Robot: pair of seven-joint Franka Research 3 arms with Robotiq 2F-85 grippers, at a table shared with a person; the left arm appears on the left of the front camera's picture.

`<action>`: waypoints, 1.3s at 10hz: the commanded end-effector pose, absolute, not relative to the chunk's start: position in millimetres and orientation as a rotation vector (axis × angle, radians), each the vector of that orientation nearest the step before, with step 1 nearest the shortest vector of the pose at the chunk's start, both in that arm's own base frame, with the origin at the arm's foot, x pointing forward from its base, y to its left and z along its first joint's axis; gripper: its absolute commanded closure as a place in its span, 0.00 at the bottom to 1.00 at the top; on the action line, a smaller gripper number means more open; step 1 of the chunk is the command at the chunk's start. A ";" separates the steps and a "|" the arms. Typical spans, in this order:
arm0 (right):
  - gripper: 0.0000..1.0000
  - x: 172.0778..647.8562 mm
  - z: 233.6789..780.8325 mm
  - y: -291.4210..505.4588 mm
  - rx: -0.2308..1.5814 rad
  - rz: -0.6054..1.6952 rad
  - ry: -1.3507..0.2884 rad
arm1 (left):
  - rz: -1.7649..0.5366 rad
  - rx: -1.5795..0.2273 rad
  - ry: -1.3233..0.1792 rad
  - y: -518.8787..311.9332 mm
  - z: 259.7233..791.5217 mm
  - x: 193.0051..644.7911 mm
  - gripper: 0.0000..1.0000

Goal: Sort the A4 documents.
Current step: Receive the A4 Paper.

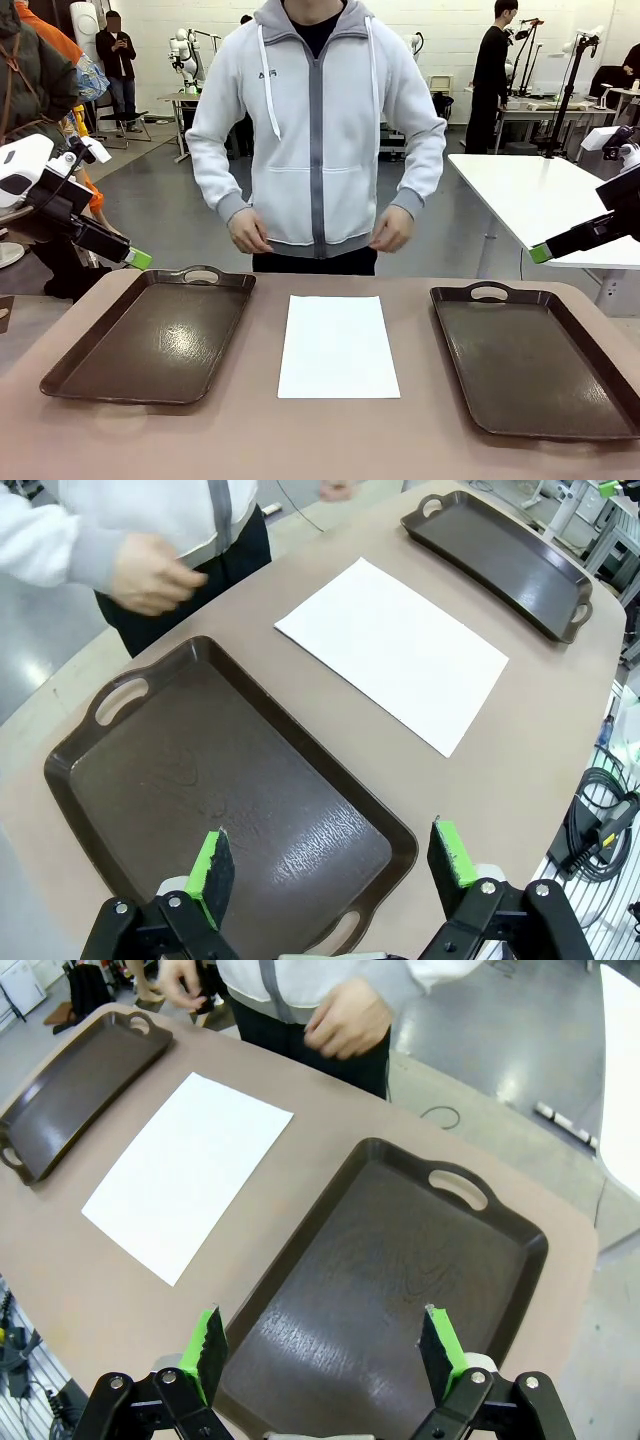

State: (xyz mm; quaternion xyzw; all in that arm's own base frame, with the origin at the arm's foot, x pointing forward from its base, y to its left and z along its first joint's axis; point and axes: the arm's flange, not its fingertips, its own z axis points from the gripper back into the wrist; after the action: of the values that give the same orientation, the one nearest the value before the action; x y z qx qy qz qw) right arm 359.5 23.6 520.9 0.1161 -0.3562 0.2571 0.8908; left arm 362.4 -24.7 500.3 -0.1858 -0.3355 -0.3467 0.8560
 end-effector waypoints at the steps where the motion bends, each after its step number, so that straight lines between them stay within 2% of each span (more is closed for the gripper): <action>1: 0.00 359.8 520.4 23.9 0.246 0.537 -0.739 | -0.739 -0.397 -0.710 -22.9 498.1 364.7 0.00; 13: 0.00 359.8 520.4 23.9 0.246 0.537 -0.739 | -0.739 -0.397 -0.710 -22.9 498.1 364.7 0.00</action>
State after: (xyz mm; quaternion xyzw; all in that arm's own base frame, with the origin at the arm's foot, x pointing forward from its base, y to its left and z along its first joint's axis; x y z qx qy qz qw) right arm 359.5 23.6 520.9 0.1161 -0.3562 0.2571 0.8908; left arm 362.3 -25.0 500.5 -0.1854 -0.3355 -0.3464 0.8562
